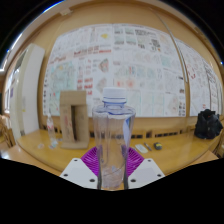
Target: Pour water
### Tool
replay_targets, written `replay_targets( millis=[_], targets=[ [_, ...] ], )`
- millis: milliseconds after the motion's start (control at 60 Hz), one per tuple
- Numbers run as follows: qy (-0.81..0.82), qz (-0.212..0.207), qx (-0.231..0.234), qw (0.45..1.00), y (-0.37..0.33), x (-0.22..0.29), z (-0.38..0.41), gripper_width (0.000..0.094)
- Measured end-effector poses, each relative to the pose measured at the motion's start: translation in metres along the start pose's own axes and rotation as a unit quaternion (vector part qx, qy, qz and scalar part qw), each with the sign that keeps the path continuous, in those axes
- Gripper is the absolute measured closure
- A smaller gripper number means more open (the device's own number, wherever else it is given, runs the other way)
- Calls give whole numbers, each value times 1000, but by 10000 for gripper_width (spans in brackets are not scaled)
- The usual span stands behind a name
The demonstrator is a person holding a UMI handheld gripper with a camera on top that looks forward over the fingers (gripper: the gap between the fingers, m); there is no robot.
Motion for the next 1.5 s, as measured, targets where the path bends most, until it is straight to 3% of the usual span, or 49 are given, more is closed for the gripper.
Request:
replay_targets(
  millis=[133,250,367,383,467,633,667,733,783,850,1117,1500],
  targets=[
    [1,66,-18,998,-1,-75,-32,648],
    [4,100,-27,995,-1,-127,-51,647],
    [22,124,-27,992,-9,-168,-58,640],
    [18,98,-27,995,-6,-160,-59,640],
    [12,104,-25,994,-7,-166,-58,631],
    [25,114,-34,993,-8,-167,-57,415],
    [29,129,-38,990,-9,-168,-61,344],
    [34,157,-43,986,-16,-175,-57,66],
    [39,170,-52,983,-23,-174,-55,105],
    [44,177,-62,981,-37,-170,-53,73],
    [24,212,-86,973,-146,-117,5,83],
    [31,199,-116,973,-331,-48,147,81]
  ],
)
Point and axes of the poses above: the point between the fingertips, and its own axes, seen from behind it with the camera up: z to the left, x up, y forward, the way the camera looks, the point moved 2 cm from there along -y, backward, against the way the camera looks, and after that the axes turned 13 degrees about x, right-handed, at the moved point
